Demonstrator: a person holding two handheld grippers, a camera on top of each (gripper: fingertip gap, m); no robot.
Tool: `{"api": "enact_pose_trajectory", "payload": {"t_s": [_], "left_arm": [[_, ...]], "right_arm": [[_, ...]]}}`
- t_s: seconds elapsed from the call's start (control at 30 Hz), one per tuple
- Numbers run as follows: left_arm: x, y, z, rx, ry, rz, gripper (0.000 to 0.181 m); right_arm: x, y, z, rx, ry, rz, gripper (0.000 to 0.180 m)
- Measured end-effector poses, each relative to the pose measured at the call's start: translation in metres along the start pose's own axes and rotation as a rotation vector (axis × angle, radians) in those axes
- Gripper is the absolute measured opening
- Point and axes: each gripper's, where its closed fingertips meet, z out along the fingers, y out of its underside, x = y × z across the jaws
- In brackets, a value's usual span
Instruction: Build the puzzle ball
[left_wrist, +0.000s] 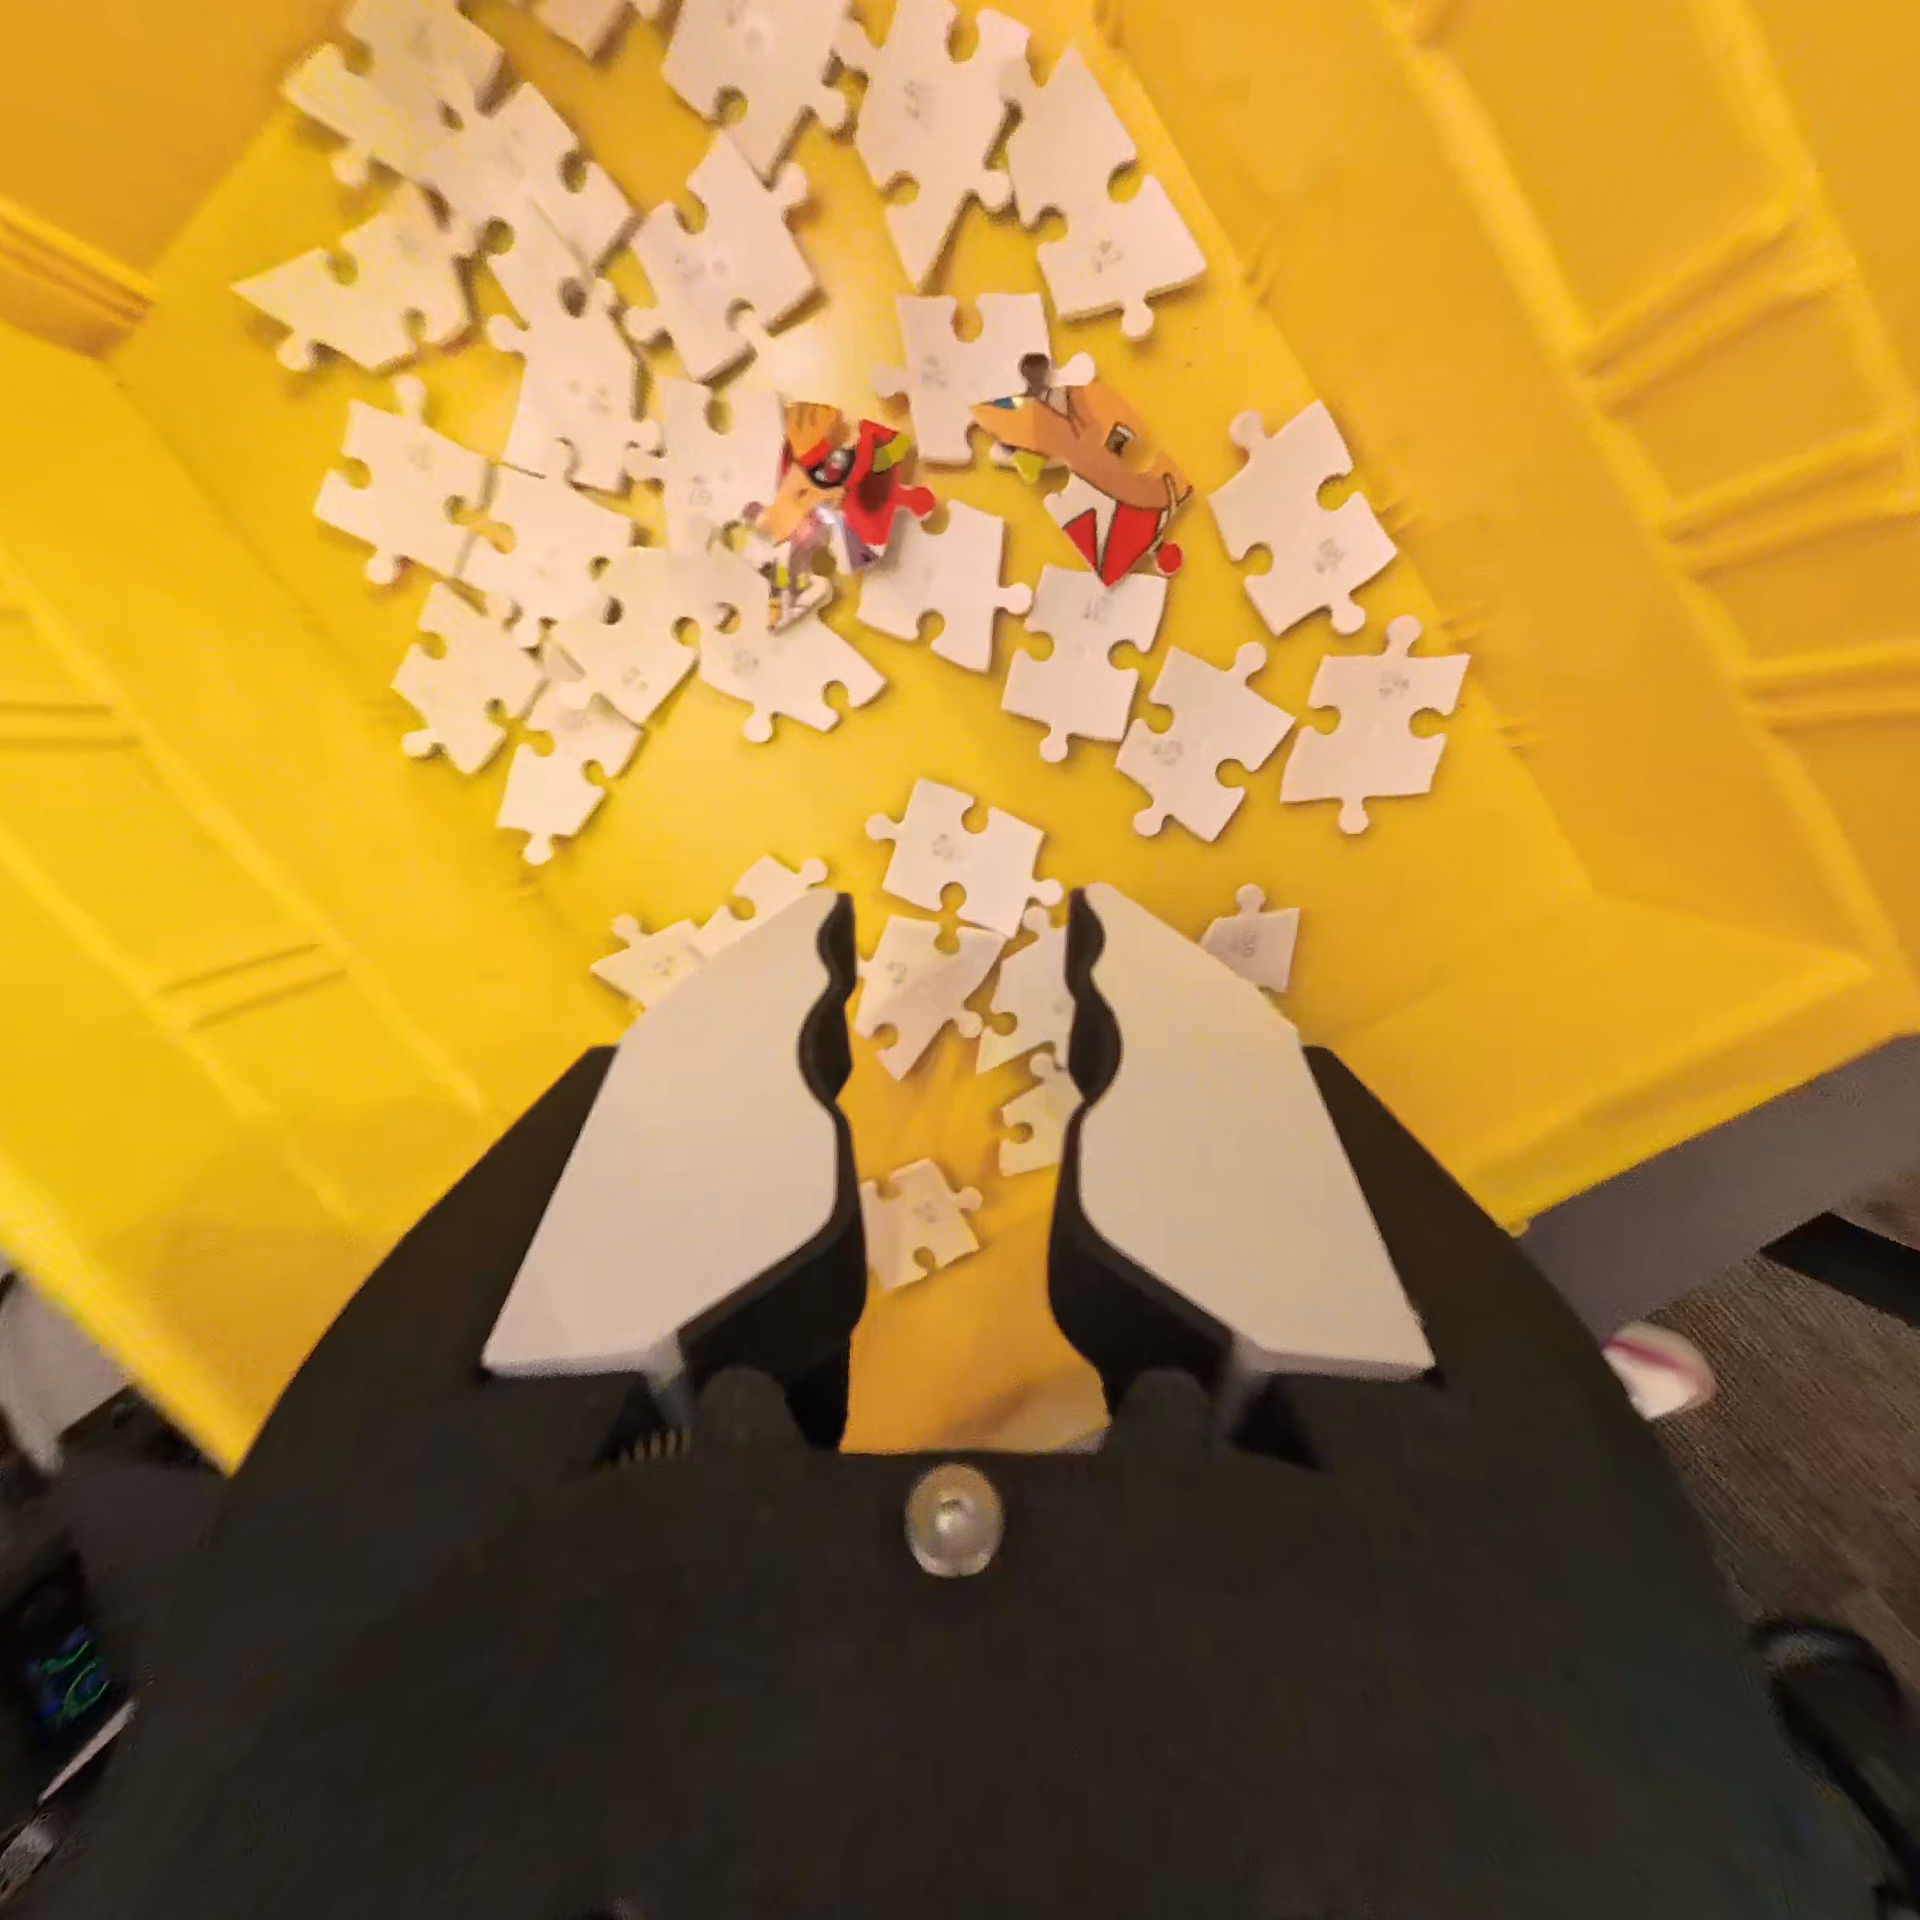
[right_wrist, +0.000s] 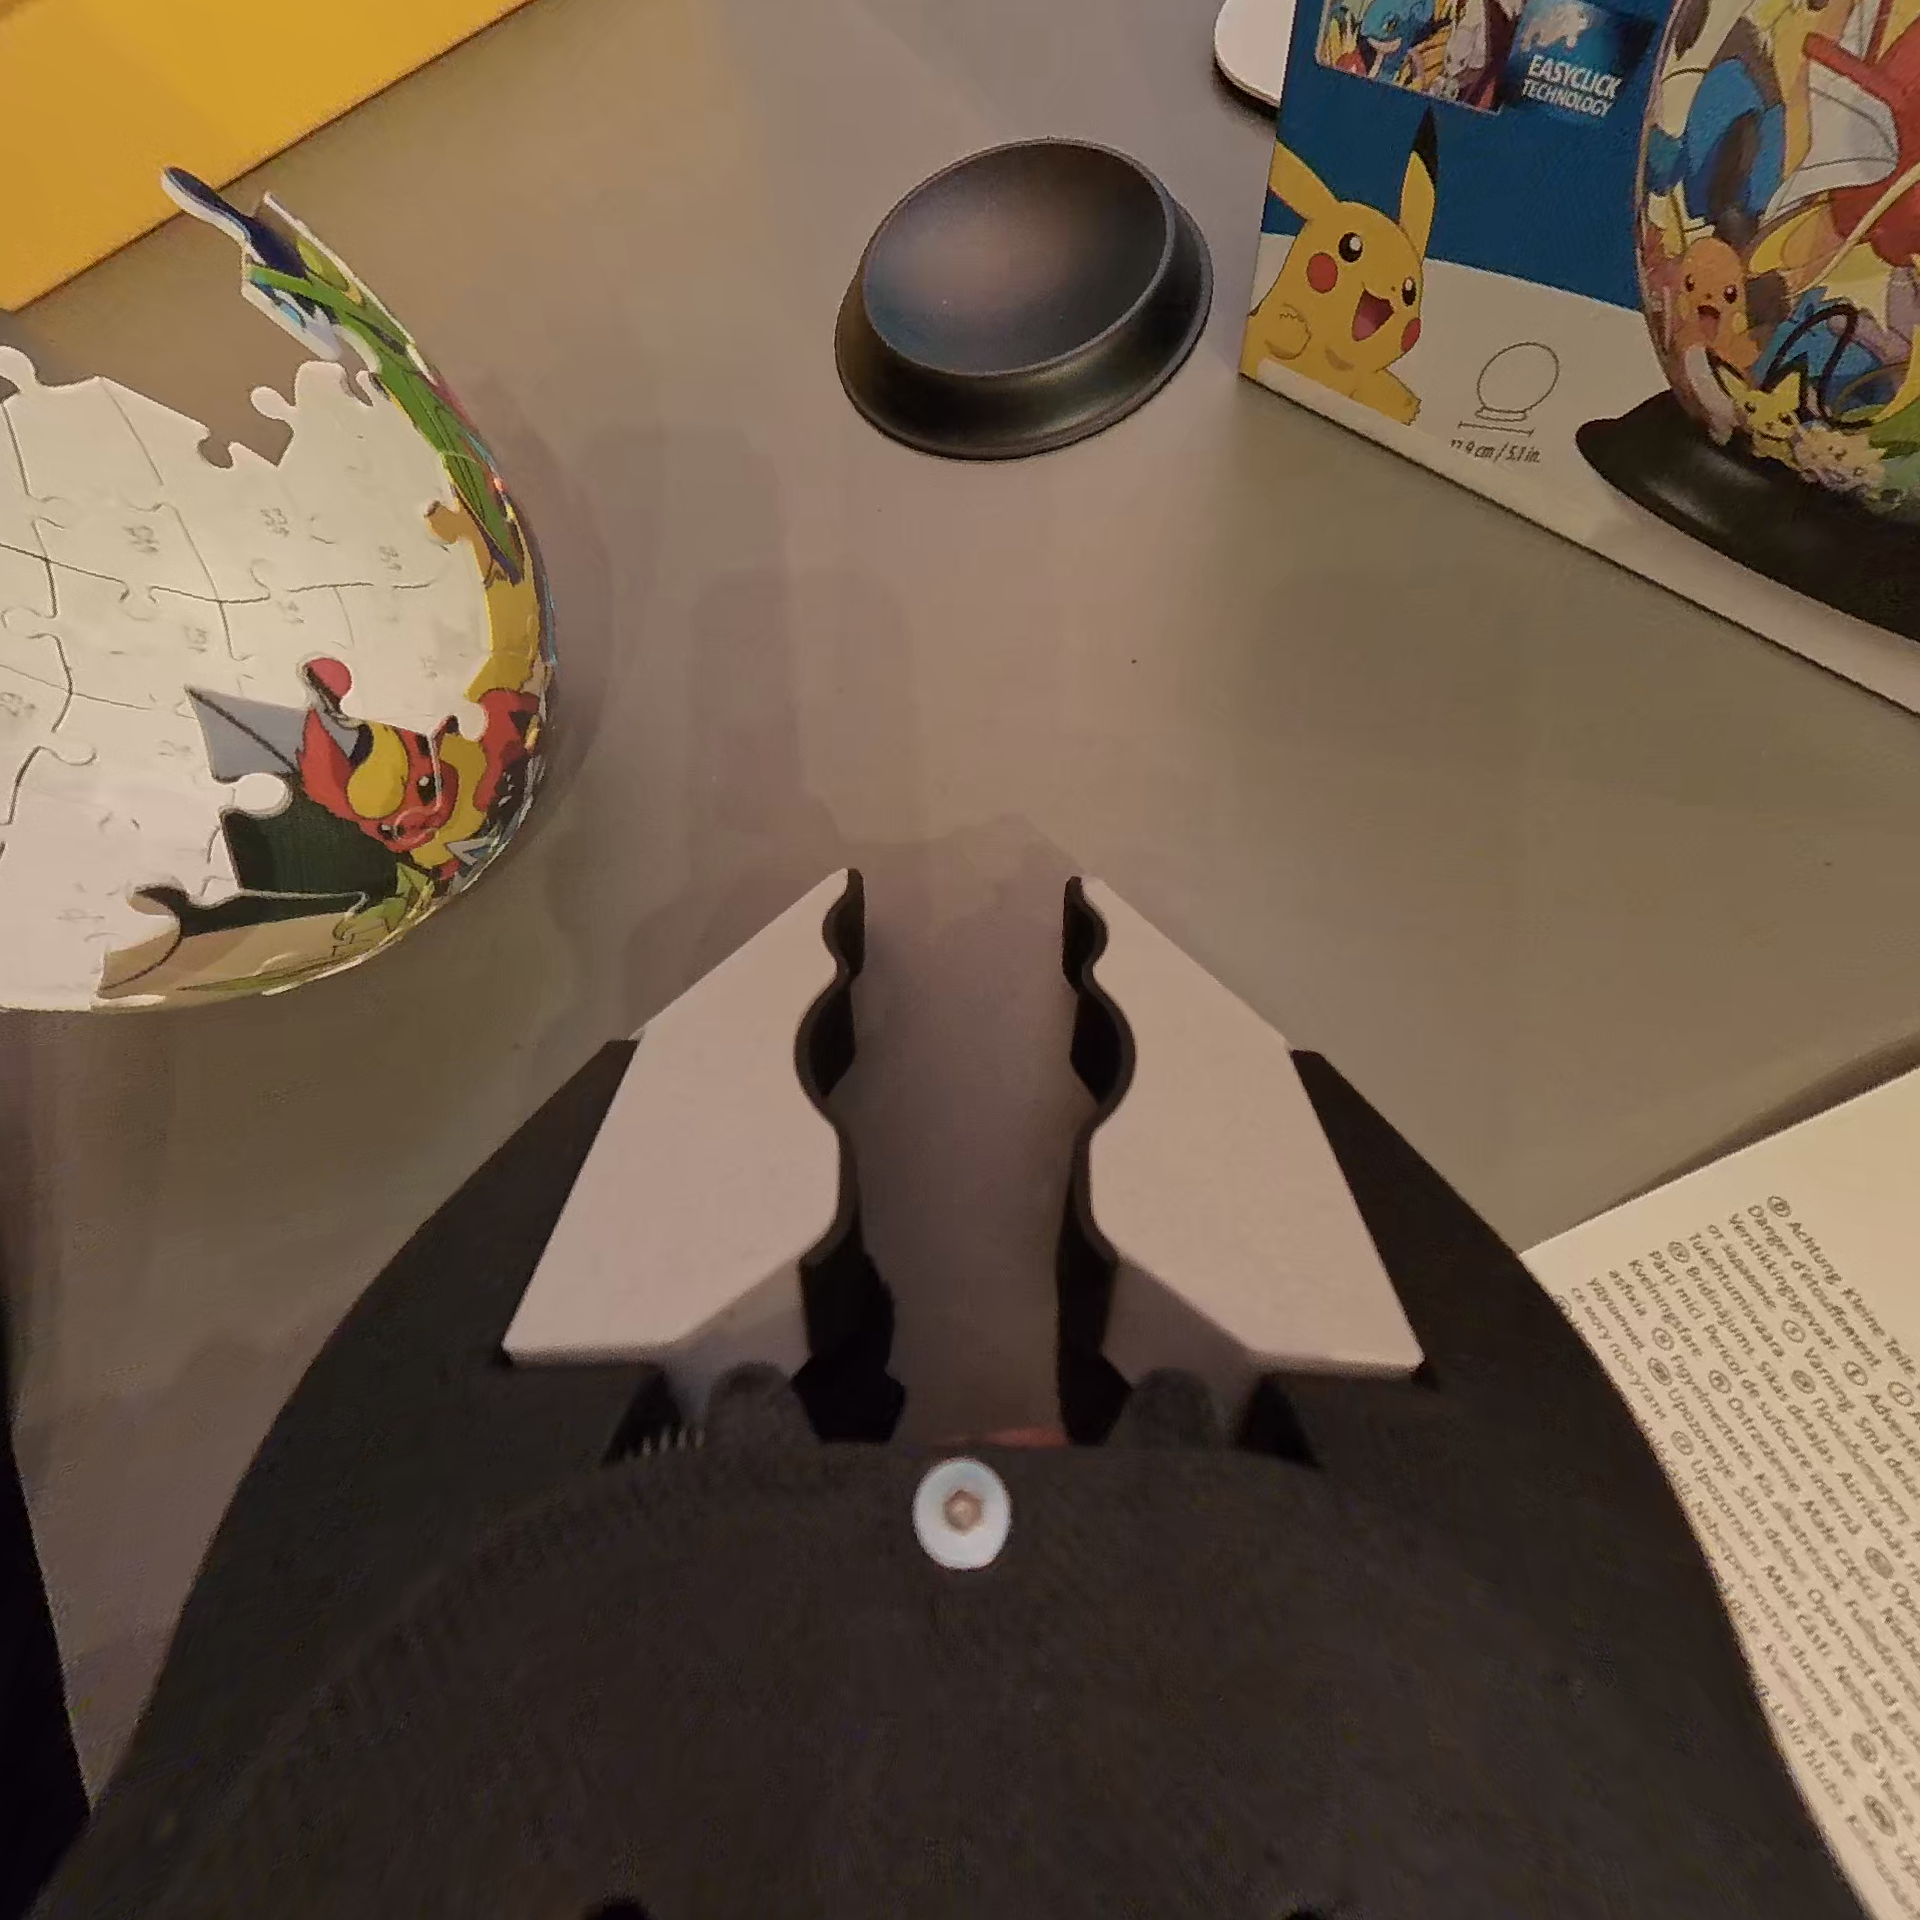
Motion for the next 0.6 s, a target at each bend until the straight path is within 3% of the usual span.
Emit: {"api": "enact_pose_trajectory", "payload": {"t_s": [0.17, 0.3, 0.5, 0.6], "left_arm": [[-0.001, 0.008, 0.024, -0.115, 0.031, 0.003, 0.043], [0.011, -0.012, 0.032, -0.056, 0.070, 0.010, 0.029], [0.015, -0.027, 0.035, 0.008, 0.102, -0.024, 0.029], [-0.003, -0.029, 0.025, 0.053, 0.021, -0.085, 0.035]], "right_arm": [[0.000, 0.000, 0.000, 0.000, 0.002, 0.000, 0.036], [0.000, 0.000, 0.000, -0.001, 0.001, -0.001, 0.036], [-0.001, 0.000, 0.000, -0.002, -0.010, -0.006, 0.038], [-0.002, 0.000, 0.000, -0.002, -0.015, -0.010, 0.038]]}}
